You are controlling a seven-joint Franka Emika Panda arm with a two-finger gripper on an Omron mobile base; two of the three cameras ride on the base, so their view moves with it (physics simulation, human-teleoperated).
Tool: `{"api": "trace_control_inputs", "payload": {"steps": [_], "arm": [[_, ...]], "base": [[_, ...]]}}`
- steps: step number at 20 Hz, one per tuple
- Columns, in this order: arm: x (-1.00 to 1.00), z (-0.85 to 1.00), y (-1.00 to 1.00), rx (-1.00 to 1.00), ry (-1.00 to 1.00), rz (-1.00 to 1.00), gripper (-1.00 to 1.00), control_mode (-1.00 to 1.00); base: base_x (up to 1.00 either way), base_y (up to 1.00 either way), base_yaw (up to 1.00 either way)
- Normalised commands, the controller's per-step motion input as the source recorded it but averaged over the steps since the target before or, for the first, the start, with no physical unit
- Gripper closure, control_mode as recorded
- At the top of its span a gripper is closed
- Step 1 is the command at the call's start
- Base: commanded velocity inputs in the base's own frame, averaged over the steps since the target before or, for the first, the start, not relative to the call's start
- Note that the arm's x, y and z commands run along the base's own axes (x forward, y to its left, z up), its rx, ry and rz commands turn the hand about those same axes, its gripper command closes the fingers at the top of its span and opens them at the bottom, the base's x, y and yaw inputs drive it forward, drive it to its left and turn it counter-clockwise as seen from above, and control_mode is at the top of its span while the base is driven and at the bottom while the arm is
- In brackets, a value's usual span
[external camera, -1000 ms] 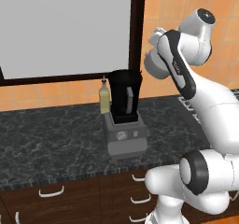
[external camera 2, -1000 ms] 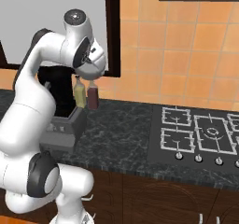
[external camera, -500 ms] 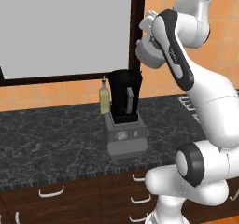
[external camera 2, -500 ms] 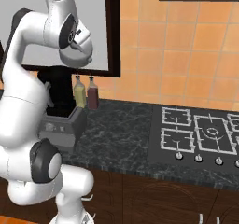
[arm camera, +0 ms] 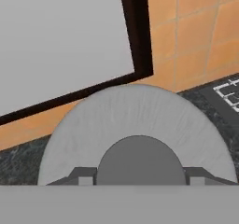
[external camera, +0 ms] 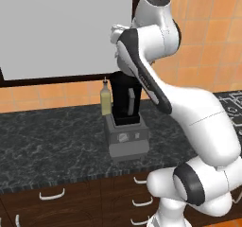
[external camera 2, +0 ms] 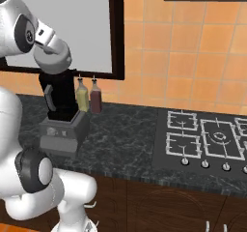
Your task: Close the lid blender by securely placing the lid on top.
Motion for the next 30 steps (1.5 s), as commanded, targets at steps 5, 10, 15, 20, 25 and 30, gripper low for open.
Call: {"api": "trace_control_inputs", "payload": {"steps": [5, 10, 15, 20, 25, 30], "arm": [[0.04, 0.35, 0.67, -0.42, 0.06, 0.0, 1.0, -1.0], [0.21, -0.04, 0.0, 0.0, 0.21, 0.0, 1.0, -1.0], [0.04, -0.01, 0.0, 0.02, 0.18, 0.0, 1.0, -1.0], [0.38, -0.06, 0.0, 0.08, 0.05, 0.0, 1.0, -1.0], [0.75, 0.0, 0.0, 0.07, 0.01, -0.01, 1.0, -1.0], [0.65, -0.08, -0.1, 0.02, 0.0, 0.0, 1.0, -1.0]], "base": [[0.0, 0.0, 0.0], [0.0, 0.0, 0.0], [0.0, 0.0, 0.0], [0.0, 0.0, 0.0], [0.0, 0.0, 0.0], [0.0, 0.0, 0.0]]}}
